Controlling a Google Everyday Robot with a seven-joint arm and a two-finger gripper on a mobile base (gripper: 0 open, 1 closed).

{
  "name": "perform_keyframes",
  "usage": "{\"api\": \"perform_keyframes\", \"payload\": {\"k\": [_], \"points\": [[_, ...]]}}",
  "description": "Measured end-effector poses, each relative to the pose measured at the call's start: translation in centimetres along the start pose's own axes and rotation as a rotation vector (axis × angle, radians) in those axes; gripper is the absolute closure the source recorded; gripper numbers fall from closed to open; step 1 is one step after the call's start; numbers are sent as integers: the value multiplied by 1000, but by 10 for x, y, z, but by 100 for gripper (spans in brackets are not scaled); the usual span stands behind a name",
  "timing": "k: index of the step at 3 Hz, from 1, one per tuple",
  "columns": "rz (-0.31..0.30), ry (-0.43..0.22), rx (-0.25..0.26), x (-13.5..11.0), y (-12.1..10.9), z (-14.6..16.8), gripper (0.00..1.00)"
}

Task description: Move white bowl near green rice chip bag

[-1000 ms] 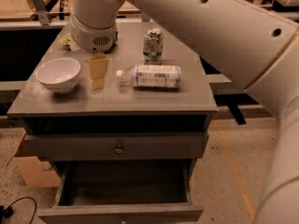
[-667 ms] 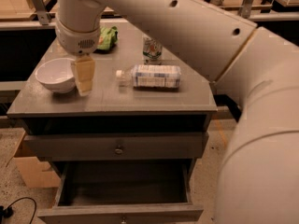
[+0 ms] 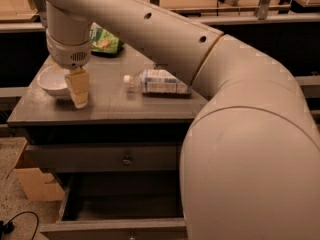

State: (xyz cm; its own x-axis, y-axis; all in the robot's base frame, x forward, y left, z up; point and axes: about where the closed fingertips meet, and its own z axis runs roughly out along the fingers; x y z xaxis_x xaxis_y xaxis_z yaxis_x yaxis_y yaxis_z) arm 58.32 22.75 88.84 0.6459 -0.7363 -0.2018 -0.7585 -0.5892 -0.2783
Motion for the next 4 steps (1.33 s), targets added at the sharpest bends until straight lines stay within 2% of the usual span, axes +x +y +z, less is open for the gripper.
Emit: {"api": "perform_keyframes", "payload": {"k": [2,3,4], "points": [[-9,36,-29,9,-5,15,74],[-10,56,20,10,-10,-1,97],[-1,77,119,17,-25,-41,100]]}}
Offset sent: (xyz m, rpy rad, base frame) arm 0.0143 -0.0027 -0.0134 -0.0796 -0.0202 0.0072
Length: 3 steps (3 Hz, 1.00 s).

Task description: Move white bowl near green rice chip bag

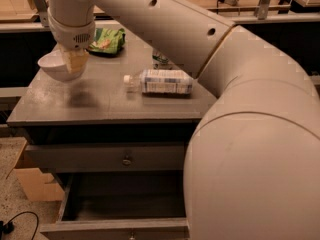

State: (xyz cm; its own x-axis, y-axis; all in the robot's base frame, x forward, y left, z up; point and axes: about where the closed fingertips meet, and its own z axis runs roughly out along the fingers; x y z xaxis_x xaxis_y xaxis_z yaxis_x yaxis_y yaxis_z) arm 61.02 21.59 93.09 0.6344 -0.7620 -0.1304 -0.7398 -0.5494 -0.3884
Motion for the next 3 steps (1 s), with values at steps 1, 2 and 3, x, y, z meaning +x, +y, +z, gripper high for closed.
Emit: {"api": "perform_keyframes", "payload": {"k": [1,2,3], "points": [[53,16,49,26,-19,-18,100],[89,22,78,48,-40,-18,100],[109,8,90,71,-51,-3,100]]}}
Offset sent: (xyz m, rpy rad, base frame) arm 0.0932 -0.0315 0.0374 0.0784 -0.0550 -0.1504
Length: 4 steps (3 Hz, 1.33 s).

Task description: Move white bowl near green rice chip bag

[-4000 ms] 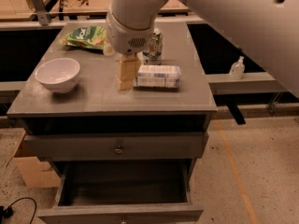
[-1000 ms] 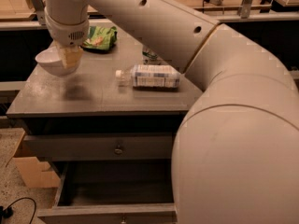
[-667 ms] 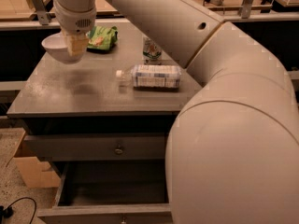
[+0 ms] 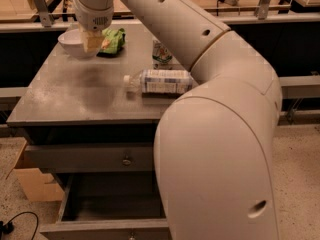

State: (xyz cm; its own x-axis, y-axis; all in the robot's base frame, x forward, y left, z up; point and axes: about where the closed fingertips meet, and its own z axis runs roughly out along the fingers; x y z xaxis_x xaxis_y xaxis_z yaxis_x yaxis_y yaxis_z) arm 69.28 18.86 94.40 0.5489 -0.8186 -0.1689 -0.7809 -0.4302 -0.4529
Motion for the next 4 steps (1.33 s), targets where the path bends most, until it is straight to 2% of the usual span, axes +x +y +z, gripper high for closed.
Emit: {"api": "perform_keyframes", "payload": {"k": [1,3,4], "points": [[5,-32,8,13,-3,23,82],[-16,-63,-6,32,2,47,35],[-1,-65,4,42,5,50,12]]}}
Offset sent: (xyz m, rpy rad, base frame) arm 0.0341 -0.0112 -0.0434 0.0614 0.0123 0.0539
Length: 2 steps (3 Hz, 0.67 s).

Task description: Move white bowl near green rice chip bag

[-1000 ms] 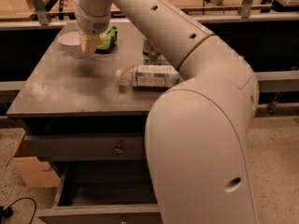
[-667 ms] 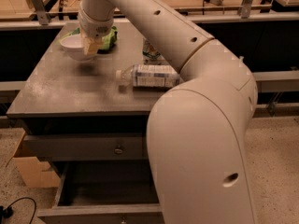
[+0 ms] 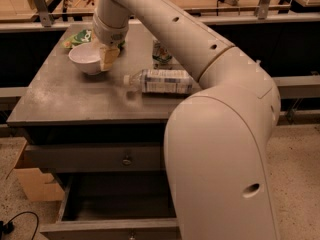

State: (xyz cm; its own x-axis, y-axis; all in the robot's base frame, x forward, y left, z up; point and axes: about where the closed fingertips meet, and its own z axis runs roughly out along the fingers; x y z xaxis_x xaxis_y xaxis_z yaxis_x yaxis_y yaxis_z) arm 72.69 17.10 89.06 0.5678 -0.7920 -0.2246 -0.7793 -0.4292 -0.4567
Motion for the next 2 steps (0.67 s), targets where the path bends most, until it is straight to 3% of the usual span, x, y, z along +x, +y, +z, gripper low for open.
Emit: {"api": "perform_keyframes", "payload": {"k": [1,2], "points": [[15,15,8,1,7,-14,0],[61,-31,39,-7,34,-62,0]]}}
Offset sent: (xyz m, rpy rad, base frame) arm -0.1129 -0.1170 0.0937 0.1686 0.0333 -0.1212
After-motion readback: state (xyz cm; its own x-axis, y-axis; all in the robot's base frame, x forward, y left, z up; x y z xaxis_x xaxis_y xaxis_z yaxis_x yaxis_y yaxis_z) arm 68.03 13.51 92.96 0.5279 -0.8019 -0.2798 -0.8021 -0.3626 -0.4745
